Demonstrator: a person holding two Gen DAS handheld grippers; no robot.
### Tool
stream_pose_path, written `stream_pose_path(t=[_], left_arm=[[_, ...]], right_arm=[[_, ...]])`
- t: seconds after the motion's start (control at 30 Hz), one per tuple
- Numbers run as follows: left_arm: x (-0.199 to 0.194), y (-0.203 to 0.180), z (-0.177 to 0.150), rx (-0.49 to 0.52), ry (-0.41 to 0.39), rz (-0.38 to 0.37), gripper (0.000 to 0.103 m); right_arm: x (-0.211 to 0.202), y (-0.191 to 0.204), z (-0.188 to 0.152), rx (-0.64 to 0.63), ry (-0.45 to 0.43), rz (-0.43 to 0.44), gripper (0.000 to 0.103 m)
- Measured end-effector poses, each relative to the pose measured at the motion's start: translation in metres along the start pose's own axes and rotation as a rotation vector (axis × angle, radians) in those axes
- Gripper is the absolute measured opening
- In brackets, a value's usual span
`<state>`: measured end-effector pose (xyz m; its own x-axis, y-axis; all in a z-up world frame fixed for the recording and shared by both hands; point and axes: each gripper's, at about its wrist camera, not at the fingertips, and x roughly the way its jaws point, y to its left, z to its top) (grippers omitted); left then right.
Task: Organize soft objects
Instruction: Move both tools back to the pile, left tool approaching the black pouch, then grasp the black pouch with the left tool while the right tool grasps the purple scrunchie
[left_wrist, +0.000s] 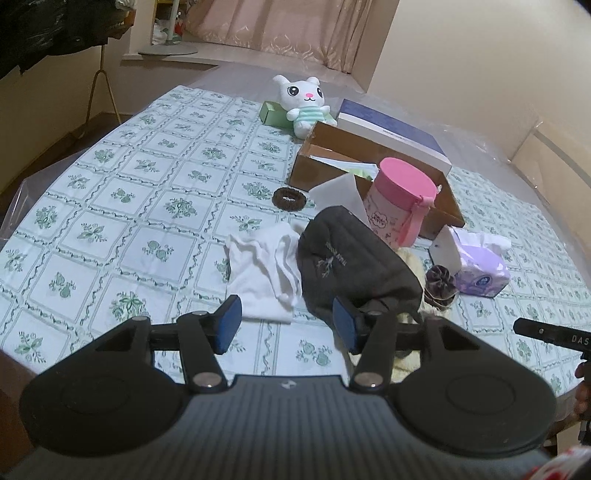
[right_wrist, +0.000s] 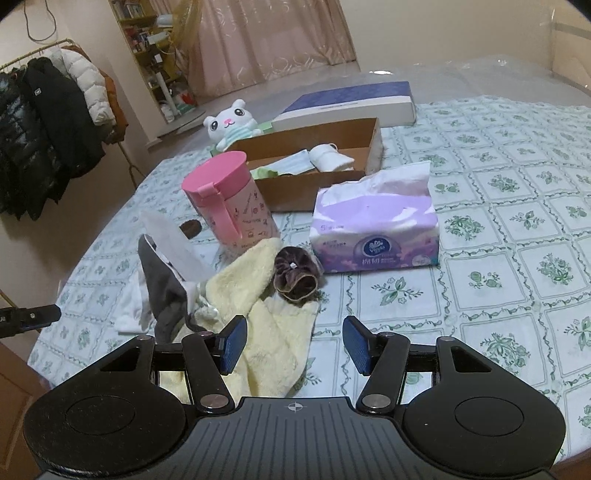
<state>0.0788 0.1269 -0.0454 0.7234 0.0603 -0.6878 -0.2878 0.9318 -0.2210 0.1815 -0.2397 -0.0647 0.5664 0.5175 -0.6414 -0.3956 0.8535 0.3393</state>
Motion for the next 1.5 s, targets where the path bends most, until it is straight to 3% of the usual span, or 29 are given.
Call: stream_pose_path(t=[0.4, 0.63, 1.07, 1.5], left_arm=[[-0.012, -0.012, -0.010, -0.042, -0.068, -0.015, 0.048], [-0.007, -0.036, -0.016, 0.100, -0.046, 0.006, 0.048], [0.020, -0.038, -0.017, 0.061, 0.020, -0.020, 0.049], [0.057, -0.070, -0.012, 0.091, 0.037, -0.086, 0.052]], right_arm=[[-0.006, -0.001, -0.005, 0.025, -0.018, -0.030, 0.058], [-0.005, -0.002, -0.009, -0.006, -0.030, -0.032, 0.058], [0.016, -0.004, -0.013, -0.032, -0.009, -0.025, 0.058], [0.046, -0.004, -0.003, -0.087, -0.020, -0.051, 0.058]])
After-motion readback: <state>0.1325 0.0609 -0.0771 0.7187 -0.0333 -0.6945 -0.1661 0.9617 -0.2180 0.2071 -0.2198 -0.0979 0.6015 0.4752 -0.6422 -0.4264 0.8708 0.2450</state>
